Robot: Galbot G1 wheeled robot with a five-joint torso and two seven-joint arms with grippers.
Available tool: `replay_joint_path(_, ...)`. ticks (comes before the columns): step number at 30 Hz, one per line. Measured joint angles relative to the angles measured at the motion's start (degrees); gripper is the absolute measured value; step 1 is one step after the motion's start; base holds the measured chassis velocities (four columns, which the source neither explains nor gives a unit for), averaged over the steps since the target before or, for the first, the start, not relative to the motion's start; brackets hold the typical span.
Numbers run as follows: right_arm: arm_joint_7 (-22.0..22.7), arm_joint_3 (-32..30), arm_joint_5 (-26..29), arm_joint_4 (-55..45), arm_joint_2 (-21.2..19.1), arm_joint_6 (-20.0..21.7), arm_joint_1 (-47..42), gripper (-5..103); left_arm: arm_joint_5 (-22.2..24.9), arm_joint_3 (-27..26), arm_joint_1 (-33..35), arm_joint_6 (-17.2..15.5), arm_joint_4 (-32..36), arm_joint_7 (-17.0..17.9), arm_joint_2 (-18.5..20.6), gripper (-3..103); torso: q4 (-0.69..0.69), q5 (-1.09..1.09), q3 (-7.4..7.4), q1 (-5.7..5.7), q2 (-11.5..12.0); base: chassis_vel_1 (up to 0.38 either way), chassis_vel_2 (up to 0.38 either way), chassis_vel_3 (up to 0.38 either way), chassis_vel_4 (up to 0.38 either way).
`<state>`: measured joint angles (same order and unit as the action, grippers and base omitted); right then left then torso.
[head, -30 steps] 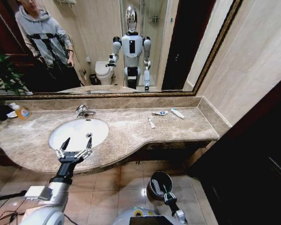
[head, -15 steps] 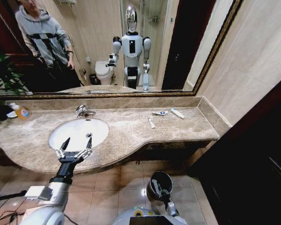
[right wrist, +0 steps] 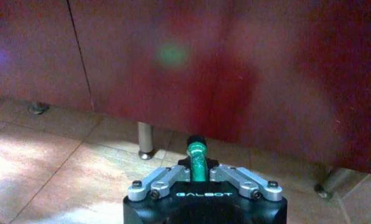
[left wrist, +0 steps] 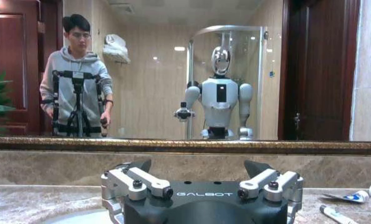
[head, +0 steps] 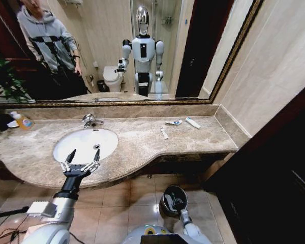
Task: Pick up the trash from the sink and place it in the trash bin.
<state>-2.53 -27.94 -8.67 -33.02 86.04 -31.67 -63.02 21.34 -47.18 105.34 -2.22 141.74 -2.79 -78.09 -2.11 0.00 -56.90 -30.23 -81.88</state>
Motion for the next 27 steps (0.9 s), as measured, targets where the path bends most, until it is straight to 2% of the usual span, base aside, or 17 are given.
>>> replay_joint_path(5, 0.38, -0.09, 0.45, 0.53, -0.33, 0.01, 0.33, 10, 0.0, 0.0, 0.0, 0.0, 0.0, 0.0, 0.0, 100, 0.0, 0.0, 0.0, 0.0, 0.0, 0.0, 0.0, 0.0, 0.0)
replay_joint_path(6, 0.63, -0.1, 0.53, 0.53, -0.44, 0.03, 0.34, 15, 0.0, 0.0, 0.0, 0.0, 0.0, 0.0, 0.0, 100, 0.0, 0.0, 0.0, 0.0, 0.0, 0.0, 0.0, 0.0, 0.0)
replay_joint_path(7, 0.63, -0.1, 0.53, 0.53, -0.44, 0.03, 0.34, 15, 0.0, 0.0, 0.0, 0.0, 0.0, 0.0, 0.0, 100, 0.0, 0.0, 0.0, 0.0, 0.0, 0.0, 0.0, 0.0, 0.0)
replay_joint_path(9, 1.1, -0.11, 0.63, 0.56, -0.56, 0.08, 0.36, 25, 0.0, 0.0, 0.0, 0.0, 0.0, 0.0, 0.0, 100, 0.0, 0.0, 0.0, 0.0, 0.0, 0.0, 0.0, 0.0, 0.0)
replay_joint_path(11, 1.22, -0.11, 0.73, 0.56, -0.61, 0.11, 0.36, 25, 0.0, 0.0, 0.0, 0.0, 0.0, 0.0, 0.0, 100, 0.0, 0.0, 0.0, 0.0, 0.0, 0.0, 0.0, 0.0, 0.0)
replay_joint_path(14, 1.32, -0.12, 0.91, 0.54, -0.85, 0.18, 0.29, 41, 0.0, 0.0, 0.0, 0.0, 0.0, 0.0, 0.0, 100, 0.0, 0.0, 0.0, 0.0, 0.0, 0.0, 0.0, 0.0, 0.0)
replay_joint_path(15, 1.32, -0.12, 0.91, 0.54, -0.85, 0.18, 0.29, 41, 0.0, 0.0, 0.0, 0.0, 0.0, 0.0, 0.0, 100, 0.0, 0.0, 0.0, 0.0, 0.0, 0.0, 0.0, 0.0, 0.0)
replay_joint_path(18, 1.33, -0.12, 1.33, 0.63, -0.94, 0.19, 0.25, 57, 0.0, 0.0, 0.0, 0.0, 0.0, 0.0, 0.0, 100, 0.0, 0.0, 0.0, 0.0, 0.0, 0.0, 0.0, 0.0, 0.0)
replay_joint_path(20, 1.33, -0.13, 1.45, 0.71, -0.95, 0.19, 0.23, 57, 0.0, 0.0, 0.0, 0.0, 0.0, 0.0, 0.0, 100, 0.0, 0.0, 0.0, 0.0, 0.0, 0.0, 0.0, 0.0, 0.0)
replay_joint_path(23, 1.36, -0.13, 1.56, 0.71, -0.96, 0.2, 0.02, 74, 0.0, 0.0, 0.0, 0.0, 0.0, 0.0, 0.0, 100, 0.0, 0.0, 0.0, 0.0, 0.0, 0.0, 0.0, 0.0, 0.0)
replay_joint_path(24, 1.36, -0.13, 1.56, 0.71, -0.96, 0.2, 0.02, 74, 0.0, 0.0, 0.0, 0.0, 0.0, 0.0, 0.0, 100, 0.0, 0.0, 0.0, 0.0, 0.0, 0.0, 0.0, 0.0, 0.0)
replay_joint_path(26, 1.4, -0.14, 1.57, 0.64, -0.95, 0.21, -0.12, 85, 0.0, 0.0, 0.0, 0.0, 0.0, 0.0, 0.0, 100, 0.0, 0.0, 0.0, 0.0, 0.0, 0.0, 0.0, 0.0, 0.0)
replay_joint_path(27, 1.41, -0.14, 1.57, 0.6, -0.94, 0.21, -0.18, 85, 0.0, 0.0, 0.0, 0.0, 0.0, 0.0, 0.0, 100, 0.0, 0.0, 0.0, 0.0, 0.0, 0.0, 0.0, 0.0, 0.0)
